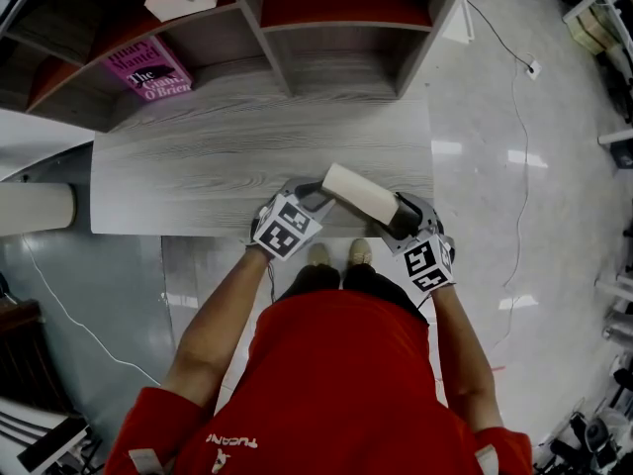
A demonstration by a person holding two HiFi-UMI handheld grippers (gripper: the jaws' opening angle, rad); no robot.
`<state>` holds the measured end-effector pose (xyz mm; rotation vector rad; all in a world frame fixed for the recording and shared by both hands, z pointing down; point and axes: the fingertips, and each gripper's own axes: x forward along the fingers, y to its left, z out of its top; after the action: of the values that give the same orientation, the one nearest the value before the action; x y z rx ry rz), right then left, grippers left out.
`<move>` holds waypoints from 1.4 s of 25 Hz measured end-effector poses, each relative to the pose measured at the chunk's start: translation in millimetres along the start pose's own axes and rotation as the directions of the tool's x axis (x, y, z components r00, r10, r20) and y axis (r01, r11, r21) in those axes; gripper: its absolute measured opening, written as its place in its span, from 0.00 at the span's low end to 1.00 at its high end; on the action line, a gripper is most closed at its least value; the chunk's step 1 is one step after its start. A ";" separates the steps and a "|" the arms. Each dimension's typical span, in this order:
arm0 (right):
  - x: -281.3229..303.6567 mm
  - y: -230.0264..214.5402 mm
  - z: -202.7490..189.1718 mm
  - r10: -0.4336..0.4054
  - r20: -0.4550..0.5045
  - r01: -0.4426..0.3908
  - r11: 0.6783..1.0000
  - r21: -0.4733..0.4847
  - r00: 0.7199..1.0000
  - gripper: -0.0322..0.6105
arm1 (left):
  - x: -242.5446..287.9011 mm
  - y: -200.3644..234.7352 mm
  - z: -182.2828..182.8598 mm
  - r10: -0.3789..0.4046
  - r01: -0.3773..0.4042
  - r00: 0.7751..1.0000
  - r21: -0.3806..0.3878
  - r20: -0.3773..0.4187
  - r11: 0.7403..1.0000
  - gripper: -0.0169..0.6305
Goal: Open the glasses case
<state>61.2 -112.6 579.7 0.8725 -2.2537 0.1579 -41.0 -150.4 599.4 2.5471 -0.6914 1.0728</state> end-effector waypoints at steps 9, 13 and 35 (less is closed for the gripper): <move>-3.2 -6.1 6.4 0.097 0.084 -0.109 0.983 0.151 0.992 0.51 | -0.3 -0.2 1.9 0.017 -0.017 1.000 -0.003 -0.015 1.000 0.24; -8.3 -14.1 12.6 0.109 0.118 -0.129 0.975 0.182 0.987 0.49 | 0.4 -0.3 2.0 0.017 -0.017 1.000 -0.006 -0.022 1.000 0.24; -16.1 -71.7 39.1 -0.051 0.181 0.028 0.992 0.126 0.982 0.11 | 1.8 0.9 4.1 0.043 -0.044 0.999 -0.016 -0.028 0.999 0.24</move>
<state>92.4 -172.2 530.6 1.0334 -2.4164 0.2072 -37.9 -153.5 598.0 2.5094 -0.7490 1.1092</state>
